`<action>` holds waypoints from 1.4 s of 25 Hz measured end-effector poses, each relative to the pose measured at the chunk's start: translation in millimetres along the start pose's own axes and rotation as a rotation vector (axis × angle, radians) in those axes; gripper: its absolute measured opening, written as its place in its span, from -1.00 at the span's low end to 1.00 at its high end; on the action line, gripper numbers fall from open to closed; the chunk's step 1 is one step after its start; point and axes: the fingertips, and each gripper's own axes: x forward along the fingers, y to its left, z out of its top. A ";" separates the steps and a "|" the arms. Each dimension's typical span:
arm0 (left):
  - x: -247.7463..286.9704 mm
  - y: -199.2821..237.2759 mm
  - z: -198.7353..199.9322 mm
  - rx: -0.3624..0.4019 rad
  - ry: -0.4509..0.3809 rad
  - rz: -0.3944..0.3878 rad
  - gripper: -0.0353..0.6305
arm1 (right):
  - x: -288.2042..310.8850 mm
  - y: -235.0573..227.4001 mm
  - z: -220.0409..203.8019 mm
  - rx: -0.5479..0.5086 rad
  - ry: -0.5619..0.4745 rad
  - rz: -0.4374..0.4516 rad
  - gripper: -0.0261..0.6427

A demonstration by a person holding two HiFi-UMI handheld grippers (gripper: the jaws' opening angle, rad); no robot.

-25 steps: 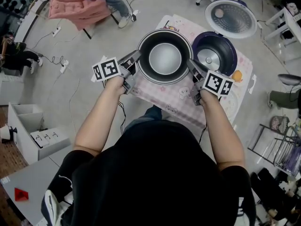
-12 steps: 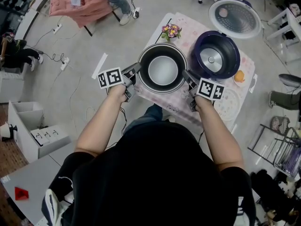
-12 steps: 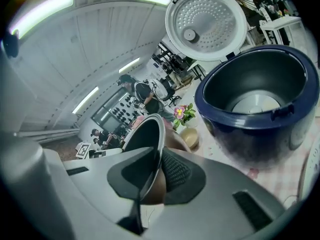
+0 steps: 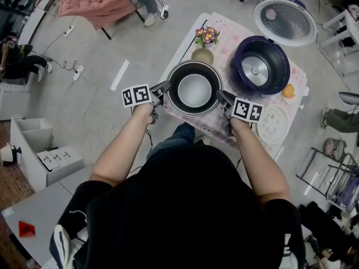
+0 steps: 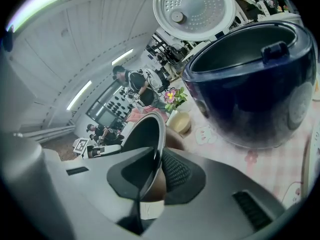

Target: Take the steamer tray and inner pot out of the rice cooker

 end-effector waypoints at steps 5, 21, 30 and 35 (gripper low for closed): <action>7.0 15.1 -9.7 -0.007 0.030 0.022 -0.76 | 10.6 -14.1 -12.1 0.010 0.028 -0.020 -0.75; 19.1 35.1 -9.8 -0.009 0.035 0.017 -0.75 | 27.7 -28.1 -21.4 0.025 0.037 -0.041 -0.74; 20.6 34.6 -8.0 0.005 0.027 0.030 -0.74 | 24.6 -28.8 -21.6 -0.049 0.049 -0.066 -0.70; 13.4 32.0 11.7 0.050 -0.015 0.041 -0.72 | 15.4 -28.5 -13.7 -0.110 0.040 -0.104 -0.67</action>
